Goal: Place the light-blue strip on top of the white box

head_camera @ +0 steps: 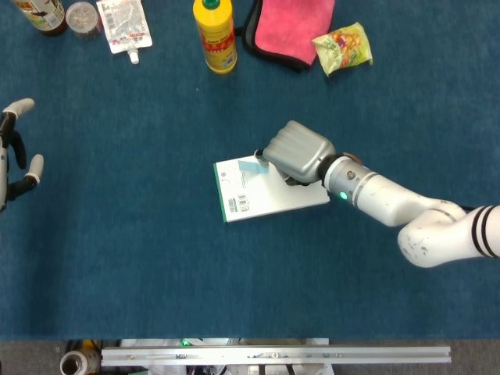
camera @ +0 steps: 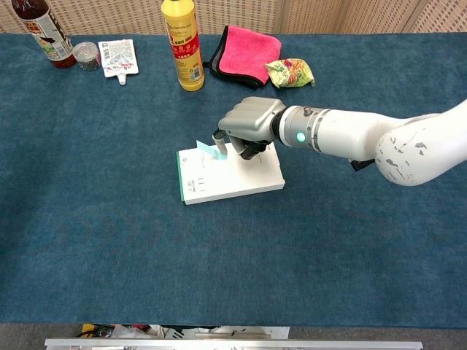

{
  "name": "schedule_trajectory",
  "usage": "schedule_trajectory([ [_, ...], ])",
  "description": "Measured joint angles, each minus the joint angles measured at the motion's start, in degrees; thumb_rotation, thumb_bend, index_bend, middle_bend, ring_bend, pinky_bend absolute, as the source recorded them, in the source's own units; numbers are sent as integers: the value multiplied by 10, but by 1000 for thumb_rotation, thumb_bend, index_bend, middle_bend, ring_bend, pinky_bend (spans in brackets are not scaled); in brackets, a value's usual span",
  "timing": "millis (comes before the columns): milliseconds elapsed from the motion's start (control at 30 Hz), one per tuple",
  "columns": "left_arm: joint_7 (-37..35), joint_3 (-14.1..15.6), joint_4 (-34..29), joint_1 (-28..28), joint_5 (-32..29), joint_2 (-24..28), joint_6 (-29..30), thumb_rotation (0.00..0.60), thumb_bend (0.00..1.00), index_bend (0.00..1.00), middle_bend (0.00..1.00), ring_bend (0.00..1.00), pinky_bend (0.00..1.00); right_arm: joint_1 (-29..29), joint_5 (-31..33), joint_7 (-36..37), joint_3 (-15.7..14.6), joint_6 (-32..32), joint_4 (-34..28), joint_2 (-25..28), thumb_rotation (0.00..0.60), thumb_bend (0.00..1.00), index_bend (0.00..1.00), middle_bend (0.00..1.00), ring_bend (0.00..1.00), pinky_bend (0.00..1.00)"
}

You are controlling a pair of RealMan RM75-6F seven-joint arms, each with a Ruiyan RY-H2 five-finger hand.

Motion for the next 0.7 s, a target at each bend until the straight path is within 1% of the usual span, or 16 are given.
schedule_trajectory([
  [267,0,0,-1,2,1,1,1,600,323,205,700,718,913,-6,-14,7,5,10,-18,6,493,1000,379,1000,1000,1000],
  [700,-5,1,-2,7,3,4,4,600,323,206,700,717,913,-4,-18,4,6,3,-8,-9,493,1000,379,1000,1000,1000],
])
